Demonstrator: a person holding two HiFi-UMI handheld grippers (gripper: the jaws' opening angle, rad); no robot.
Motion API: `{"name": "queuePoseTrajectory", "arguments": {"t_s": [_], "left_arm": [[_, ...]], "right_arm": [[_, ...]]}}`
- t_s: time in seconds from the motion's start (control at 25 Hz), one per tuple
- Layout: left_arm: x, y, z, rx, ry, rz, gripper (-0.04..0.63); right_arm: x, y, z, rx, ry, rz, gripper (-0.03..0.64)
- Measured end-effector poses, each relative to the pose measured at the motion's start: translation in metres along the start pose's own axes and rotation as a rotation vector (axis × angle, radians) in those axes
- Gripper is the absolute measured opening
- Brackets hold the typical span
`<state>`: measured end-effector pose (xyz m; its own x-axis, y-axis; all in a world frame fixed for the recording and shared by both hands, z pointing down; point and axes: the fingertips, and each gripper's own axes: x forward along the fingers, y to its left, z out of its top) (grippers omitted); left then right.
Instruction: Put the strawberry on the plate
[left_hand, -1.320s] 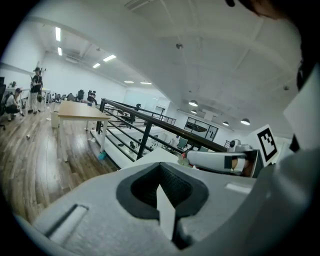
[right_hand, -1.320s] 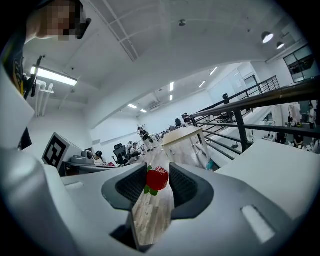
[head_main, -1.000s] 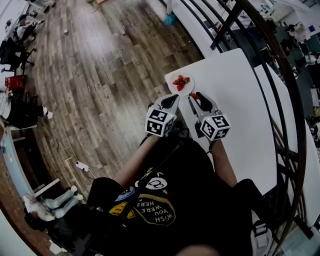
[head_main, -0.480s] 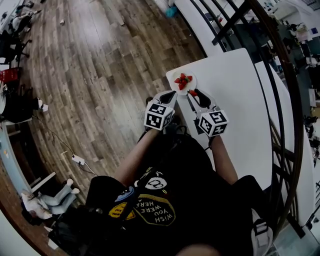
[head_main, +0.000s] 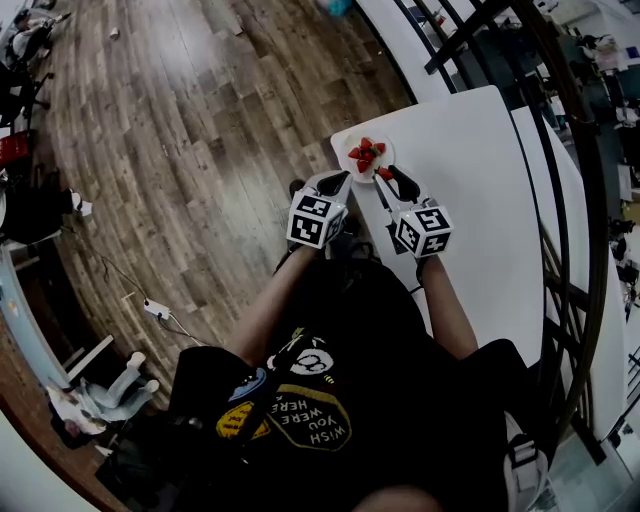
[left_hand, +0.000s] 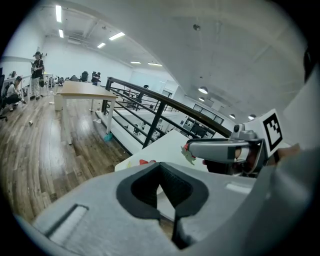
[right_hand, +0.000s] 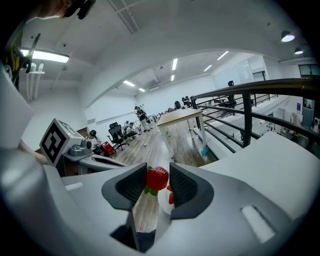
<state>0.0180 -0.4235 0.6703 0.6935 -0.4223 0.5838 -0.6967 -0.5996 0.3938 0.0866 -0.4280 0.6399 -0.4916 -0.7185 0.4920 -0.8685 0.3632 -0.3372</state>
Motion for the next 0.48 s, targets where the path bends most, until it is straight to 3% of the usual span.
{"name": "queuePoseTrajectory", "arguments": {"t_s": [0.48], "left_arm": [[0.024,0.012,-0.009,-0.038,0.055,-0.037,0.002]], "right_arm": [[0.032,-0.027,-0.038,-0.051,0.108,-0.047,0.146]]}}
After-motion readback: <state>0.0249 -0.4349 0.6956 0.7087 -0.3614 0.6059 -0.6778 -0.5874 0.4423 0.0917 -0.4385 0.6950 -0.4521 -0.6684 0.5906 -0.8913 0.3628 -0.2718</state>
